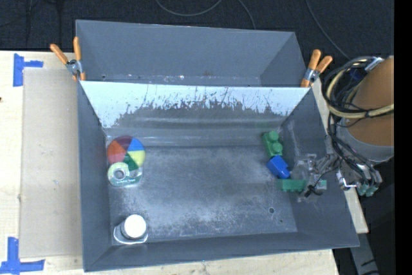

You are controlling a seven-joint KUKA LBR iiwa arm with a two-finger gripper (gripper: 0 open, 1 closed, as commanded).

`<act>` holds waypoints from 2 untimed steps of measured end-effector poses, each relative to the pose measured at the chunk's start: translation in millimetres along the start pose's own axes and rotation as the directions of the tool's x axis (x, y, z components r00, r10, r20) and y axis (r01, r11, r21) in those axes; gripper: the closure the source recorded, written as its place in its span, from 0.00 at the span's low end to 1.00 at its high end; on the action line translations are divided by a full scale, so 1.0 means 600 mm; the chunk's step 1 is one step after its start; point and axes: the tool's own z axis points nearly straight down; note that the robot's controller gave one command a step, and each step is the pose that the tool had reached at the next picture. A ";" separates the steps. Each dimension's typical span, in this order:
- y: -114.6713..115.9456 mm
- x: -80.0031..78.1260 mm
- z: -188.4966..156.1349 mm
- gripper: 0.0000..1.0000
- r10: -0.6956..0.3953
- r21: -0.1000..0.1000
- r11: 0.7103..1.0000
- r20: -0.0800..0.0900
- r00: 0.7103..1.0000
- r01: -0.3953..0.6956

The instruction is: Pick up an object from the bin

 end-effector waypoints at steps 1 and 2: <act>0.001 -0.003 -0.007 0.00 -0.005 0.002 1.000 0.009 1.000 0.005; -0.029 -0.011 0.086 0.00 -0.150 0.001 0.989 0.007 0.989 0.150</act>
Offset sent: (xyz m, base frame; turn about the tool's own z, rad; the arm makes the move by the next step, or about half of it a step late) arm 0.0123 -0.0548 -0.1689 -0.4482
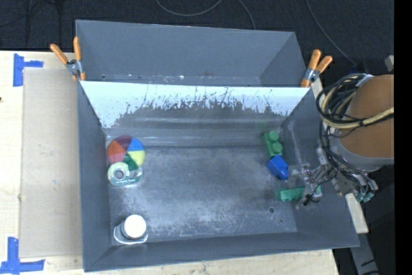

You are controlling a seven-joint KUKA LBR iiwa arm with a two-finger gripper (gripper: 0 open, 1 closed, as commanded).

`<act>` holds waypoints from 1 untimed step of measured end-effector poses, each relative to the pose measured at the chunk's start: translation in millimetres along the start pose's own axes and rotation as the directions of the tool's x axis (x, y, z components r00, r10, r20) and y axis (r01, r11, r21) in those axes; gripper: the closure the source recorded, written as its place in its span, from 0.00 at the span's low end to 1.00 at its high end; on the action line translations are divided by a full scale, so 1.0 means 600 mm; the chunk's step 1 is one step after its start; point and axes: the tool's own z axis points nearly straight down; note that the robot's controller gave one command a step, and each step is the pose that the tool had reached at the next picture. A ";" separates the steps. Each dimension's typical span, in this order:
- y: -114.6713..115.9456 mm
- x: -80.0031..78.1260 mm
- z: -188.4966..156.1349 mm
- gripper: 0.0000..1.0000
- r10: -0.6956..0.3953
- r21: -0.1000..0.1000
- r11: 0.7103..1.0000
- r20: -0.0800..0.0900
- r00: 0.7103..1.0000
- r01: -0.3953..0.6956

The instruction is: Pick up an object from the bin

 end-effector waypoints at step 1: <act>-0.035 -0.100 0.130 0.00 0.204 0.001 0.979 0.008 0.979 -0.204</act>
Offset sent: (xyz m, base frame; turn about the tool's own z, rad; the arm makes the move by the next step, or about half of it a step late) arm 0.0060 -0.0440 -0.1173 -0.1916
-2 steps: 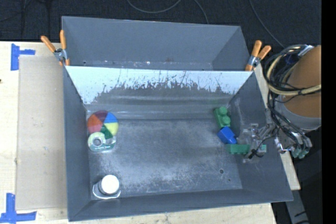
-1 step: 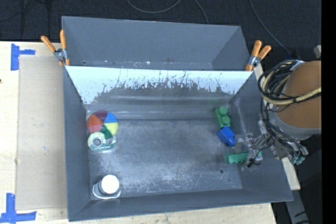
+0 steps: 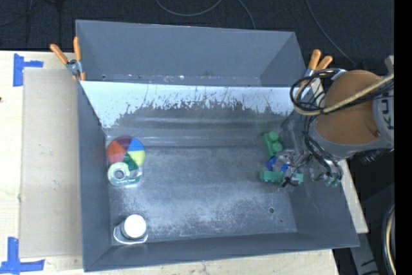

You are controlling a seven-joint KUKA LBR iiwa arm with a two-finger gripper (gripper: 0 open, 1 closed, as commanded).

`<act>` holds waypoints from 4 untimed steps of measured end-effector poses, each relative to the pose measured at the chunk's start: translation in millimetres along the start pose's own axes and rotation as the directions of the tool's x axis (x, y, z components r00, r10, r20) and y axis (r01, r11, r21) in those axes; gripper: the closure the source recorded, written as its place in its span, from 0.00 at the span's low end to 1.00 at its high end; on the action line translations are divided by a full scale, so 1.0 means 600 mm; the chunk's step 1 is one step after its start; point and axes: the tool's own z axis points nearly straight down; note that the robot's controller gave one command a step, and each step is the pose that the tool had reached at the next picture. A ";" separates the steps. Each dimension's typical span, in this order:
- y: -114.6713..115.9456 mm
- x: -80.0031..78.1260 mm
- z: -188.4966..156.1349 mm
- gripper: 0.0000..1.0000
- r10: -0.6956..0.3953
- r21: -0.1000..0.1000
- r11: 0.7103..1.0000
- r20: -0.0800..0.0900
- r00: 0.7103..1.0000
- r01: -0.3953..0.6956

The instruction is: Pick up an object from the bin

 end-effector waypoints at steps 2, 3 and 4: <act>-0.023 0.000 0.055 0.00 -0.169 -0.010 0.986 -0.005 0.986 0.169; -0.035 -0.088 0.061 1.00 0.105 -0.022 0.994 -0.064 0.992 -0.106; -0.035 -0.088 0.061 1.00 0.105 -0.022 0.994 -0.064 0.992 -0.106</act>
Offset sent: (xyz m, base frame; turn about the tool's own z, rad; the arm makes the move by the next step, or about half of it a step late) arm 0.0336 -0.0200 -0.0388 0.3708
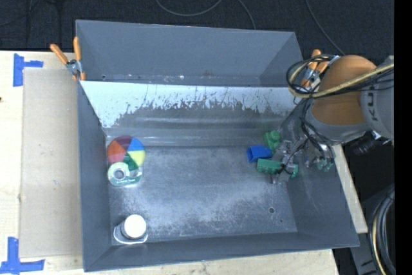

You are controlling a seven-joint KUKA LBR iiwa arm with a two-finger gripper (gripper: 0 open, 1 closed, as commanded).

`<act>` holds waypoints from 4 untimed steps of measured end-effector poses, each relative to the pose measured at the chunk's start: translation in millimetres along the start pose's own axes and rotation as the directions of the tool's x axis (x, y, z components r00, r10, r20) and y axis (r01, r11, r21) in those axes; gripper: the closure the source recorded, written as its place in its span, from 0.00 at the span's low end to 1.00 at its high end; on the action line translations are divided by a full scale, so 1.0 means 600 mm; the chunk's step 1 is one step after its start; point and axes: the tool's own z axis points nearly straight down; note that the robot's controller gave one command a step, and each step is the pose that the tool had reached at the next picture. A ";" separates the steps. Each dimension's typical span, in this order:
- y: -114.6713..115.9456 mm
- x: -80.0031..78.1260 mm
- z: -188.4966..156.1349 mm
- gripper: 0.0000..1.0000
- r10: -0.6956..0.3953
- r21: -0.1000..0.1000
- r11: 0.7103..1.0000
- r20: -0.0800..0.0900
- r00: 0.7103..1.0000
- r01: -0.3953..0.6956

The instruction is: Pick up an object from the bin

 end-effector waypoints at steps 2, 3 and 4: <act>0.001 0.005 -0.012 1.00 -0.001 0.001 1.000 0.000 1.000 0.001; 0.001 0.000 -0.035 1.00 -0.002 0.003 1.000 0.012 1.000 0.002; 0.001 0.000 -0.043 1.00 -0.002 0.004 1.000 0.011 1.000 0.002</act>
Offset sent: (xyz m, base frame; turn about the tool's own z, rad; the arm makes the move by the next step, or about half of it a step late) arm 0.0001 0.0001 0.0349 0.0000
